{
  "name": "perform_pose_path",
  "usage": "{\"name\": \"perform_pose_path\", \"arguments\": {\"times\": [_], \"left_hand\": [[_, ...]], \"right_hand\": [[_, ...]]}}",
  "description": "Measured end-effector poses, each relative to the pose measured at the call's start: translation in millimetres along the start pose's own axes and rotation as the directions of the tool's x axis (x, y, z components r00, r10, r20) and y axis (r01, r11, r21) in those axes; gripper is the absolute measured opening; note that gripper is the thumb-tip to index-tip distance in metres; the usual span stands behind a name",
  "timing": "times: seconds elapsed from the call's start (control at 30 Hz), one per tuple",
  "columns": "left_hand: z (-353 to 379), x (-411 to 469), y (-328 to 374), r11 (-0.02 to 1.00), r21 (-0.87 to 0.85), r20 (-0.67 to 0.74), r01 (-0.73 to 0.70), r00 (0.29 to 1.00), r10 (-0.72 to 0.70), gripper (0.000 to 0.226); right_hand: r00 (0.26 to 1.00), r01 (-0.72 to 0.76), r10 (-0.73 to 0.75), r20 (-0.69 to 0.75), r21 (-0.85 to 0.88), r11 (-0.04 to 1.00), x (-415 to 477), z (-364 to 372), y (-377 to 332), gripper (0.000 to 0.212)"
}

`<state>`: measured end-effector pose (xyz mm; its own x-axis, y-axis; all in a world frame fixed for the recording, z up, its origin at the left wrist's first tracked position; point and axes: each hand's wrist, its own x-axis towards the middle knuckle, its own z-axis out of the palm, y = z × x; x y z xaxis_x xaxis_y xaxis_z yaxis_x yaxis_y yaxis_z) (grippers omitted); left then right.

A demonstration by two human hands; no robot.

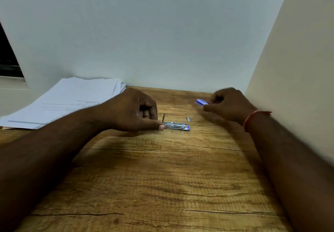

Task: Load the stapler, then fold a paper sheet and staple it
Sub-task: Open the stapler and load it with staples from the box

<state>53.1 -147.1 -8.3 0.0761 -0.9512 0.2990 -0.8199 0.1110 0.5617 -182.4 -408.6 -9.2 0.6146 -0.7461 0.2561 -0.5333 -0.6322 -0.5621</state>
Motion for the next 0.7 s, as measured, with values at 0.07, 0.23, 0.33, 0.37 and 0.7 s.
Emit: {"name": "perform_pose_path", "arguments": {"times": [0.07, 0.23, 0.33, 0.37, 0.7], "left_hand": [[3, 0, -3, 1.0, -0.011, -0.022, -0.004, 1.0, 0.004, 0.029], [10, 4, -10, 1.0, 0.012, -0.084, 0.023, 0.996, -0.022, 0.044], [16, 2, -15, 0.999, 0.009, -0.085, 0.036, 0.996, -0.035, 0.055], [17, 1, -17, 0.999, 0.013, -0.083, 0.037, 0.996, -0.036, 0.058], [18, 3, -17, 0.999, 0.042, -0.015, 0.014, 1.0, -0.014, 0.059]], "right_hand": [[0.983, -0.171, 0.163, -0.085, -0.101, 0.98, 7, 1, 22, 0.037], [0.935, -0.325, 0.294, -0.199, -0.147, 0.934, 18, -2, 39, 0.039], [0.928, -0.348, 0.309, -0.209, -0.192, 0.917, 17, -1, 39, 0.042], [0.939, -0.307, 0.261, -0.226, -0.203, 0.93, 16, -1, 36, 0.044], [0.962, 0.232, -0.214, 0.171, -0.095, 0.968, -9, 43, -22, 0.032]]}}
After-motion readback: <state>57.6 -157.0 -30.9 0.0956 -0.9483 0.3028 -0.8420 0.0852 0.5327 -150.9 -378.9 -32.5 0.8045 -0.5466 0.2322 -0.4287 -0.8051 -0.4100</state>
